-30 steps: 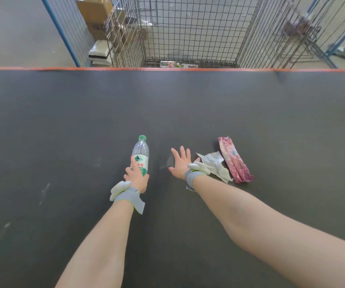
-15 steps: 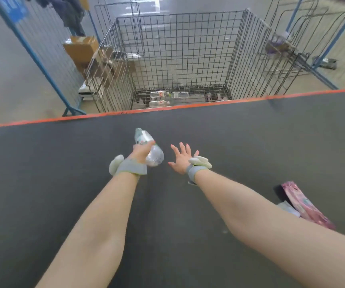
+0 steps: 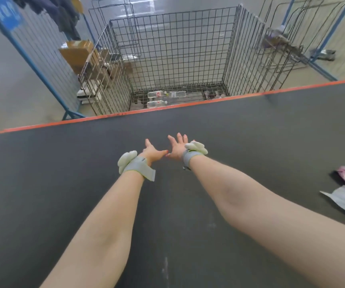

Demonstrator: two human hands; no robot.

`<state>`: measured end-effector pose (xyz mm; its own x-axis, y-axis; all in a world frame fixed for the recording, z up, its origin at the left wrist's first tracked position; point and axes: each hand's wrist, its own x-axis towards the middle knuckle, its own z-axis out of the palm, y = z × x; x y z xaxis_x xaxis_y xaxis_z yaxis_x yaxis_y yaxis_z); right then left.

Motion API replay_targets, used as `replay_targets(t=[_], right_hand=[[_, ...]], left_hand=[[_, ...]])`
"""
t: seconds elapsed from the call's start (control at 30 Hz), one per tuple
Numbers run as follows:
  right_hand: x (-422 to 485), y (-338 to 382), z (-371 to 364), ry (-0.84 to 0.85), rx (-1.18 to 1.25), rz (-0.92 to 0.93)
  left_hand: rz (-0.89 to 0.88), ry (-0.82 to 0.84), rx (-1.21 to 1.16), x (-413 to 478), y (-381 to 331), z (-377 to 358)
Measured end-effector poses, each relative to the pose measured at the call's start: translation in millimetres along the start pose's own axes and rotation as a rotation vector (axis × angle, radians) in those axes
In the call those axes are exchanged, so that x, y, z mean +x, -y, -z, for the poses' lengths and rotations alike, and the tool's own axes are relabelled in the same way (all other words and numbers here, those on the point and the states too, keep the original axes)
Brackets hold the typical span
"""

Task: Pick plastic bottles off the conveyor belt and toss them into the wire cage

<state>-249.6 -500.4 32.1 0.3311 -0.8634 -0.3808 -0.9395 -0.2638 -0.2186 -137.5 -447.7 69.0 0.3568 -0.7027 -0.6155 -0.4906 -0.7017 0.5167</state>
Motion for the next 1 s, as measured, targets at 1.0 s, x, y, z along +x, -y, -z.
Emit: replay_targets(t=[1.0], right_hand=[[-347,-5,-253,0.300,0.080,-0.075]], left_hand=[[0.254,-0.227,0.363,-247,326,-125]])
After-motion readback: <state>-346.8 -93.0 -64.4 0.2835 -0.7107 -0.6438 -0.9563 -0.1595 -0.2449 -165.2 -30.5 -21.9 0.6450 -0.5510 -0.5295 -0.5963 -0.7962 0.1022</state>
